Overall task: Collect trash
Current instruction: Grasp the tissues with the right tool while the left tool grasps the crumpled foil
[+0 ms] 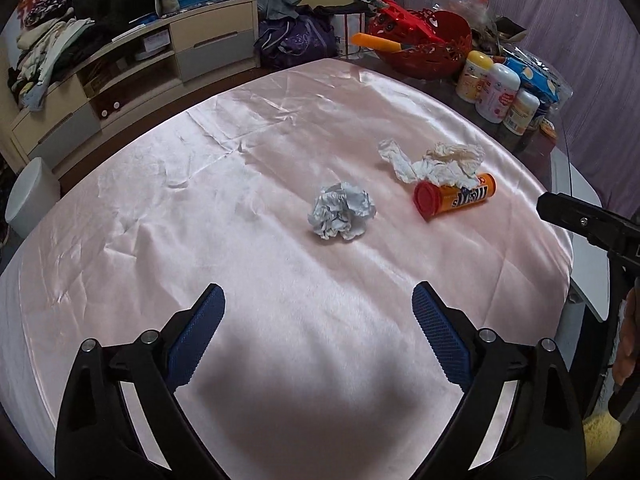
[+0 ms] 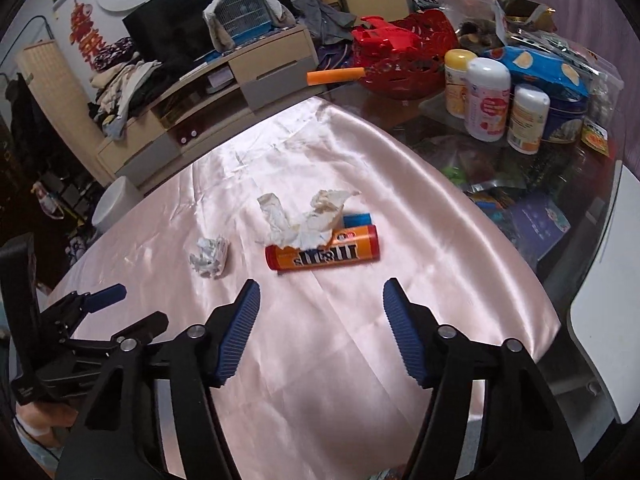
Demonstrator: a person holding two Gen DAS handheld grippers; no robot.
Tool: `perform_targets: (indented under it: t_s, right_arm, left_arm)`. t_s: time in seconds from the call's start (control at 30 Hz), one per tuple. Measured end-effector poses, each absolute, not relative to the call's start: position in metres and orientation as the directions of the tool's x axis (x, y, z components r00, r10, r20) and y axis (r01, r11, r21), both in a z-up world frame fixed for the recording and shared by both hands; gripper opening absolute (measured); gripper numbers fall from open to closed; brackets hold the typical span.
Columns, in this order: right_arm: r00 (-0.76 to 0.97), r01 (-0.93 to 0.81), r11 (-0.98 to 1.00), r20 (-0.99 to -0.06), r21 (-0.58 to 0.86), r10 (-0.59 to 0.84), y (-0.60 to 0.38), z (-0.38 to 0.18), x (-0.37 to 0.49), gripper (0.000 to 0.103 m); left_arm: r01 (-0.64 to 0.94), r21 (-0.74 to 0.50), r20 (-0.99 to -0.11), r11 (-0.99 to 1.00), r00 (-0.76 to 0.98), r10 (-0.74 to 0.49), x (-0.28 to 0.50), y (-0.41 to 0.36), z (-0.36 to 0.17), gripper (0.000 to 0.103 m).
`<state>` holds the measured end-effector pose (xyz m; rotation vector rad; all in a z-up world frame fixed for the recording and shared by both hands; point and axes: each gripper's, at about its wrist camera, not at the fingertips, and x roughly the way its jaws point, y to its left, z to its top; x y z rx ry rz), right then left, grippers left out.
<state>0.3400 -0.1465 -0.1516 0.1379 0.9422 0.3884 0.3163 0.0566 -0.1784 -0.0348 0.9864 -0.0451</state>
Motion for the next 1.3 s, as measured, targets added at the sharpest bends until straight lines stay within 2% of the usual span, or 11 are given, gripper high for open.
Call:
perform_targets:
  t_s: [0.1, 0.3, 0.4, 0.7, 0.77, 0.83, 0.87, 0.9, 0.93, 1.03, 1.3]
  right_arm:
    - [0.524, -0.275, 0.919, -0.757, 0.284, 0.391, -0.133, -0.155, 0.361, 0.058]
    - [0.515, -0.261, 0.927, -0.773, 0.271, 0.371, -0.115, -0.169, 0.4, 0.059]
    - [0.517, -0.262, 0.92, -0.762, 0.293, 0.39, -0.11, -0.174, 0.413, 0.059]
    - [0.45, -0.326, 0.91, -0.803, 0.258, 0.389, -0.074, -0.195, 0.424, 0.057]
    - [0.439, -0.33, 0.91, -0.813, 0.25, 0.383, -0.071, -0.201, 0.427, 0.048]
    - [0.43, -0.333, 0.911, -0.821, 0.242, 0.375, -0.069, -0.205, 0.431, 0.037]
    - [0.427, -0.335, 0.912, -0.825, 0.235, 0.369, -0.068, -0.207, 0.432, 0.034]
    - [0.425, -0.336, 0.914, -0.829, 0.227, 0.362, -0.068, -0.208, 0.433, 0.029]
    - [0.424, -0.335, 0.916, -0.833, 0.219, 0.354, -0.067, -0.209, 0.434, 0.021]
    - [0.418, -0.335, 0.916, -0.837, 0.219, 0.354, -0.068, -0.21, 0.434, 0.01]
    - [0.517, -0.325, 0.922, -0.777, 0.209, 0.359, -0.097, -0.146, 0.407, 0.009]
  left_arm:
    - [0.033, -0.064, -0.834, 0.997, 0.547, -0.071, 0.333, 0.056, -0.183, 0.083]
    - [0.035, -0.084, -0.841, 0.996, 0.533, -0.09, 0.363, 0.057, -0.194, 0.082]
    - [0.039, -0.097, -0.843, 0.994, 0.527, -0.103, 0.374, 0.059, -0.199, 0.077]
    - [0.059, -0.134, -0.857, 0.989, 0.495, -0.146, 0.394, 0.062, -0.214, 0.052]
    - [0.063, -0.136, -0.858, 0.989, 0.492, -0.149, 0.396, 0.063, -0.217, 0.041]
    - [0.063, -0.139, -0.855, 0.988, 0.496, -0.152, 0.398, 0.066, -0.217, 0.036]
    - [0.064, -0.139, -0.854, 0.988, 0.498, -0.152, 0.4, 0.066, -0.218, 0.033]
    - [0.066, -0.141, -0.852, 0.988, 0.499, -0.155, 0.401, 0.067, -0.217, 0.031]
    - [0.068, -0.144, -0.851, 0.987, 0.5, -0.159, 0.402, 0.068, -0.217, 0.024]
    - [0.076, -0.145, -0.847, 0.987, 0.506, -0.163, 0.403, 0.068, -0.216, 0.017]
    - [0.109, -0.104, -0.8, 0.989, 0.581, -0.148, 0.376, 0.058, -0.166, 0.015]
